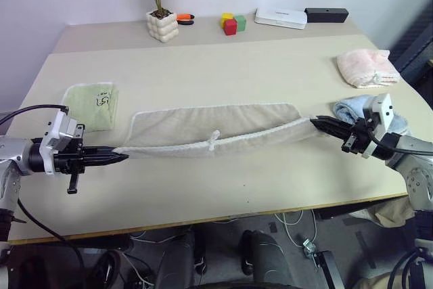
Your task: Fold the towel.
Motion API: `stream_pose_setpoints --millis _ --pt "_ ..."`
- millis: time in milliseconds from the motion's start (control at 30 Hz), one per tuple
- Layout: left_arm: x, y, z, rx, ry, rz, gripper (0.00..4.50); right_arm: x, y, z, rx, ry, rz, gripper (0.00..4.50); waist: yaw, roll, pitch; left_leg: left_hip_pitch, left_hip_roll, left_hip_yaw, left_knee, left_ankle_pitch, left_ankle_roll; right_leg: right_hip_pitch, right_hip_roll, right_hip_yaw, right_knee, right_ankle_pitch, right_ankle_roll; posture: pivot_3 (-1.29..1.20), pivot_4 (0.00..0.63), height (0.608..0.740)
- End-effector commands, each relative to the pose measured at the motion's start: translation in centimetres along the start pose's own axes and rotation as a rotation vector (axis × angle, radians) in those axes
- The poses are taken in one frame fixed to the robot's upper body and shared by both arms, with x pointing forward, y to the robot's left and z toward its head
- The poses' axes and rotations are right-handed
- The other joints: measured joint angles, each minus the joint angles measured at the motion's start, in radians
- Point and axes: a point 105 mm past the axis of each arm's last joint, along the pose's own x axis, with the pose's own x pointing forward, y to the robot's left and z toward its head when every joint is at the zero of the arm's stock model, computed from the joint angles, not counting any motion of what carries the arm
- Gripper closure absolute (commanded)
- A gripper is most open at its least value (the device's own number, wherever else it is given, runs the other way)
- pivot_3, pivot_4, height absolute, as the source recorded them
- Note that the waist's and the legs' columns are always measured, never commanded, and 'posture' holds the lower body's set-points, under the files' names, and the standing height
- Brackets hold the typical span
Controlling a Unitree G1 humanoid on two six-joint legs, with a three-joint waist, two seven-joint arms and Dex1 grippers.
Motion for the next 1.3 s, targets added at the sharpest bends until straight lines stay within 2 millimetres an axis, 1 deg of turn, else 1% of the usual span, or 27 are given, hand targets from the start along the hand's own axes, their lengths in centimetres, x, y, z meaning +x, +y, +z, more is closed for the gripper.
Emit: stream_pose_setpoints --millis 33,100,133,200,300,533,667,800,900,1033,1300 --pt "0.2 1.3 1.2 0.084 -0.035 0.080 4.50 0.1 -1.9 2.1 -0.067 -0.068 -0.085 4.45 0.002 0.000 0.000 0.000 0.000 0.000 0.000 0.000 0.000 0.000 0.000 0.000 0.000 0.000 0.000 0.00 0.150 0.740" --pt "0.4 1.7 1.4 0.075 -0.057 0.085 4.50 0.4 -2.3 2.1 -0.080 -0.072 -0.103 4.45 0.003 0.000 0.000 0.000 0.000 0.000 0.000 0.001 -0.002 -0.001 0.000 0.000 0.000 0.000 -0.001 0.00 0.150 0.740" --pt "0.5 2.1 1.1 0.083 -0.042 0.094 4.50 0.6 -2.6 2.2 -0.080 -0.079 -0.110 4.45 0.003 0.000 0.000 -0.001 0.000 0.000 0.000 0.002 -0.003 -0.001 0.000 0.000 0.000 0.000 -0.001 0.00 0.150 0.740" --pt "0.7 3.2 0.8 0.088 -0.048 0.125 4.50 1.2 -3.1 2.3 -0.099 -0.082 -0.130 4.45 0.002 0.000 0.000 -0.001 0.000 0.001 0.000 0.003 -0.004 -0.001 0.000 0.000 0.000 0.000 0.000 0.00 0.150 0.740" --pt "1.1 4.8 1.0 0.092 -0.101 0.184 4.50 1.9 -3.4 2.0 -0.107 -0.073 -0.136 4.45 0.002 0.000 0.000 -0.001 0.000 0.002 0.000 0.003 -0.004 0.003 0.001 0.000 0.001 0.001 0.000 0.00 0.150 0.740" --pt "2.8 7.2 0.9 0.118 -0.127 0.230 4.50 3.6 -4.6 2.1 -0.143 -0.086 -0.183 4.45 0.000 0.000 0.000 -0.001 0.000 0.002 0.000 0.005 -0.002 0.004 0.001 0.000 0.001 0.003 0.004 0.00 0.150 0.740" --pt "3.5 9.6 0.4 0.173 -0.063 0.335 4.50 4.6 -5.0 1.9 -0.158 -0.079 -0.204 4.45 0.002 0.000 0.000 -0.001 0.000 0.002 0.001 0.005 -0.002 0.004 0.001 0.000 0.002 0.003 0.004 0.00 0.150 0.740" --pt "3.8 10.7 0.2 0.191 -0.041 0.384 4.50 5.0 -5.8 1.8 -0.170 -0.073 -0.243 4.45 -0.002 0.000 0.000 -0.001 0.000 0.002 0.001 0.005 -0.001 0.004 0.001 0.000 0.002 0.003 0.004 0.00 0.150 0.740" --pt "4.2 11.7 0.0 0.231 -0.014 0.463 4.50 5.4 -6.2 1.5 -0.195 -0.060 -0.270 4.45 -0.002 0.000 0.000 -0.001 0.000 0.003 0.001 0.005 -0.001 0.004 0.001 0.000 0.002 0.003 0.004 0.00 0.150 0.740" --pt "5.0 11.8 -1.0 0.203 0.012 0.463 4.50 6.0 -6.2 1.3 -0.196 -0.058 -0.281 4.45 -0.004 0.000 0.000 -0.001 0.000 0.003 0.001 0.005 -0.001 0.004 0.001 0.000 0.003 0.003 0.004 0.00 0.150 0.740" --pt "5.3 11.7 -2.8 0.144 0.092 0.451 4.50 6.9 -5.6 0.3 -0.206 -0.032 -0.266 4.45 -0.003 -0.001 0.000 -0.001 0.000 0.003 0.001 0.005 -0.001 0.004 0.001 -0.001 0.003 0.003 0.004 0.00 0.150 0.740"
